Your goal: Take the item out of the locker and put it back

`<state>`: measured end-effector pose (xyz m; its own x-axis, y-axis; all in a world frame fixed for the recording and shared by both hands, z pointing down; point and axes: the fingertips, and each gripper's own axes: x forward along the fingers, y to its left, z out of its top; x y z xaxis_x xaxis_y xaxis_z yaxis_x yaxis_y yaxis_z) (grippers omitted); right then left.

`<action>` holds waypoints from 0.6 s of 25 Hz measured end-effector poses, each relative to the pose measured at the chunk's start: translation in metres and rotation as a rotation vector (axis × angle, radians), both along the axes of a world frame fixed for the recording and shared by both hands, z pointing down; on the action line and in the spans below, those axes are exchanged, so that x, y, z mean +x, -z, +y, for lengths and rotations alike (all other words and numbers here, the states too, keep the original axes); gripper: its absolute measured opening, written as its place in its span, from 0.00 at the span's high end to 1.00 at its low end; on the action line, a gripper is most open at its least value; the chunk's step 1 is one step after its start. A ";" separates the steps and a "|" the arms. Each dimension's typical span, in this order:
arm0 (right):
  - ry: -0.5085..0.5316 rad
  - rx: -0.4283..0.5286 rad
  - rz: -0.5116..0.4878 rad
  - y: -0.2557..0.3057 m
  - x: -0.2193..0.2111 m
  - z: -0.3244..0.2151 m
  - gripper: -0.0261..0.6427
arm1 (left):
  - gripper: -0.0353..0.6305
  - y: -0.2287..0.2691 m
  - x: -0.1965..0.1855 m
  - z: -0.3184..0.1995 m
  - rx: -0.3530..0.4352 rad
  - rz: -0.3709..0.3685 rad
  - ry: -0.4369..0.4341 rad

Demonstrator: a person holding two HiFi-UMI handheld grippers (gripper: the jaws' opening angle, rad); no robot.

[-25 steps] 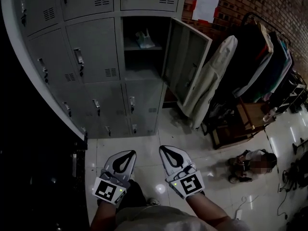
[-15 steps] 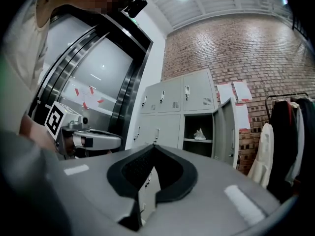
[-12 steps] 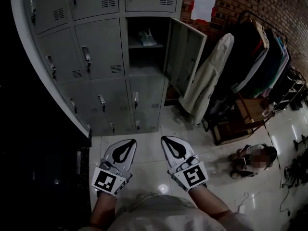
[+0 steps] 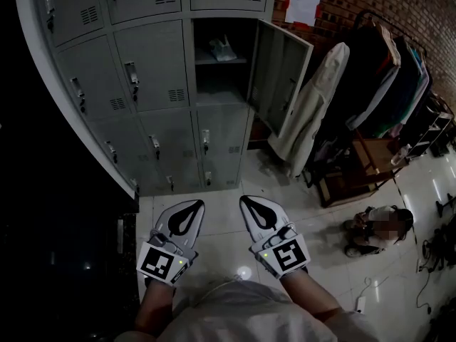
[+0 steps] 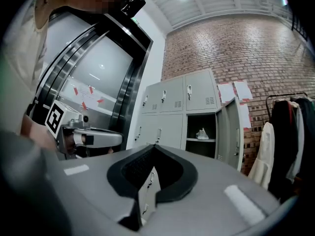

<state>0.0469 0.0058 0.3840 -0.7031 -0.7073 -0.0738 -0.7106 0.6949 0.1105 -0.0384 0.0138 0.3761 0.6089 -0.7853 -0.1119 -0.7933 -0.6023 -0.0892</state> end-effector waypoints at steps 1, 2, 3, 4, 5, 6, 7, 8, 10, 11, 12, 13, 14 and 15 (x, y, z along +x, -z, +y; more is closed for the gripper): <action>-0.002 0.000 -0.003 0.000 0.000 0.000 0.96 | 0.94 -0.001 0.000 -0.001 -0.001 0.002 0.000; -0.005 -0.001 -0.003 -0.001 0.000 0.000 0.96 | 0.94 -0.002 0.000 -0.001 -0.002 0.001 -0.001; -0.008 -0.003 0.001 -0.002 0.000 0.000 0.96 | 0.94 -0.003 0.000 -0.001 -0.003 -0.002 0.000; -0.010 -0.007 0.006 -0.003 0.000 0.000 0.96 | 0.94 -0.004 -0.001 -0.002 -0.004 -0.008 0.002; -0.010 -0.010 0.009 -0.004 -0.001 -0.001 0.96 | 0.94 -0.005 -0.002 -0.002 -0.005 -0.015 0.005; -0.010 -0.015 0.011 -0.006 -0.001 -0.002 0.96 | 0.94 -0.005 -0.003 -0.002 -0.006 -0.020 0.007; -0.010 -0.021 0.010 -0.007 -0.002 -0.002 0.96 | 0.94 -0.006 -0.003 -0.003 -0.008 -0.022 0.006; -0.011 -0.025 0.009 -0.008 -0.002 -0.003 0.96 | 0.94 -0.007 -0.002 -0.003 -0.012 -0.021 0.003; -0.011 -0.025 0.013 -0.011 -0.001 -0.002 0.96 | 0.94 -0.008 -0.001 -0.003 -0.013 -0.014 0.000; -0.011 -0.025 0.015 -0.011 -0.001 -0.002 0.96 | 0.94 -0.007 -0.001 -0.004 -0.010 -0.009 0.002; -0.009 -0.025 0.017 -0.012 -0.001 -0.001 0.96 | 0.94 -0.007 -0.001 -0.004 -0.008 -0.005 0.003; -0.007 -0.025 0.017 -0.012 -0.001 -0.001 0.96 | 0.94 -0.007 -0.001 -0.005 -0.007 -0.003 0.003; -0.005 -0.026 0.017 -0.012 0.000 -0.001 0.96 | 0.94 -0.007 0.000 -0.005 -0.006 -0.002 0.002; -0.004 -0.026 0.016 -0.013 0.000 -0.001 0.96 | 0.94 -0.008 0.002 -0.005 -0.006 0.000 0.001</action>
<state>0.0471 0.0053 0.3968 -0.7015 -0.7113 -0.0440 -0.7114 0.6951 0.1036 -0.0366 0.0085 0.3841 0.6083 -0.7864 -0.1075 -0.7937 -0.6022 -0.0859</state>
